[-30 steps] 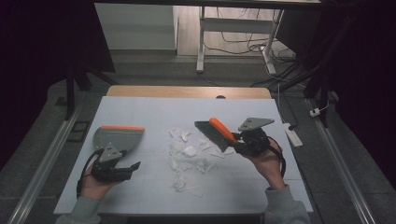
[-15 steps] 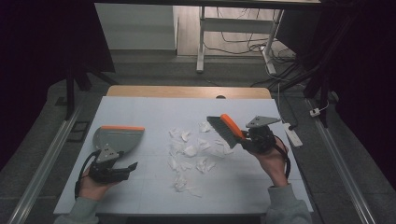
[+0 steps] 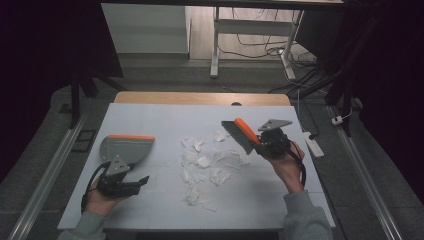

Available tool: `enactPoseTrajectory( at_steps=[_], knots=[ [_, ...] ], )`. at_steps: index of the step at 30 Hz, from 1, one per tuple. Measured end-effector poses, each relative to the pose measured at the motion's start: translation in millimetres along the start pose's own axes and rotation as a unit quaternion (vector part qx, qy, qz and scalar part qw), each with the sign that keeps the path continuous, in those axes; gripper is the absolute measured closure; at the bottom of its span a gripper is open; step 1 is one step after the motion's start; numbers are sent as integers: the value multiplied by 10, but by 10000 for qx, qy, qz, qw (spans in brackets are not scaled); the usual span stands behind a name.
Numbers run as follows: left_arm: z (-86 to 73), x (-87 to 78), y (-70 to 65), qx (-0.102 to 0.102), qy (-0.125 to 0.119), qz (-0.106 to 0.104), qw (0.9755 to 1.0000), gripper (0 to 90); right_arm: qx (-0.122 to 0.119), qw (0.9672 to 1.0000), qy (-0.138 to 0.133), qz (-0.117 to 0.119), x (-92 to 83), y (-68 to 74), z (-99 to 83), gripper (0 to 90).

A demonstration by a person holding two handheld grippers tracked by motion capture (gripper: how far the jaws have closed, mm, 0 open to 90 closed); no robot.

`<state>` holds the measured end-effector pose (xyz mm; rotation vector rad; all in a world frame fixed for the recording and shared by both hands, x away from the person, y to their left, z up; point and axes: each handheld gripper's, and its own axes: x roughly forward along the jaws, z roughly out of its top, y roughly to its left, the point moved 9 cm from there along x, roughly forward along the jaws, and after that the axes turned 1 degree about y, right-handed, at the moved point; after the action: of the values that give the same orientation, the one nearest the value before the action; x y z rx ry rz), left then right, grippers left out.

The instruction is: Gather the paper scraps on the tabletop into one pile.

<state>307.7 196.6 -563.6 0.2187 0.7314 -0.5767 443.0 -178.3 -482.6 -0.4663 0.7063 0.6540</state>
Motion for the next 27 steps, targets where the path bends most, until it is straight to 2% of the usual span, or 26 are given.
enactPoseTrajectory(
  at_steps=[3,6,12,15,19,23,27],
  knots=[
    [-20,17,5,-16,3,-41,10000,305,-115,9992,365,-148,147,-109,123,679],
    [-35,34,1,-21,14,-79,10000,305,-106,9981,559,-222,303,-201,255,680],
    [-45,31,14,-62,-7,-102,9999,305,-222,9924,1092,-527,612,-394,347,680],
    [-51,36,18,-67,0,-100,9999,306,-268,9888,1299,-682,727,-471,370,680],
    [-56,47,14,-57,15,-111,9999,306,-499,9823,1593,-854,865,-539,379,680],
    [-64,54,17,-62,25,-115,9999,307,-679,9762,1815,-973,987,-605,339,680],
    [-69,58,27,-84,32,-113,9999,307,-867,9710,2003,-981,1073,-609,313,680]
  ],
)
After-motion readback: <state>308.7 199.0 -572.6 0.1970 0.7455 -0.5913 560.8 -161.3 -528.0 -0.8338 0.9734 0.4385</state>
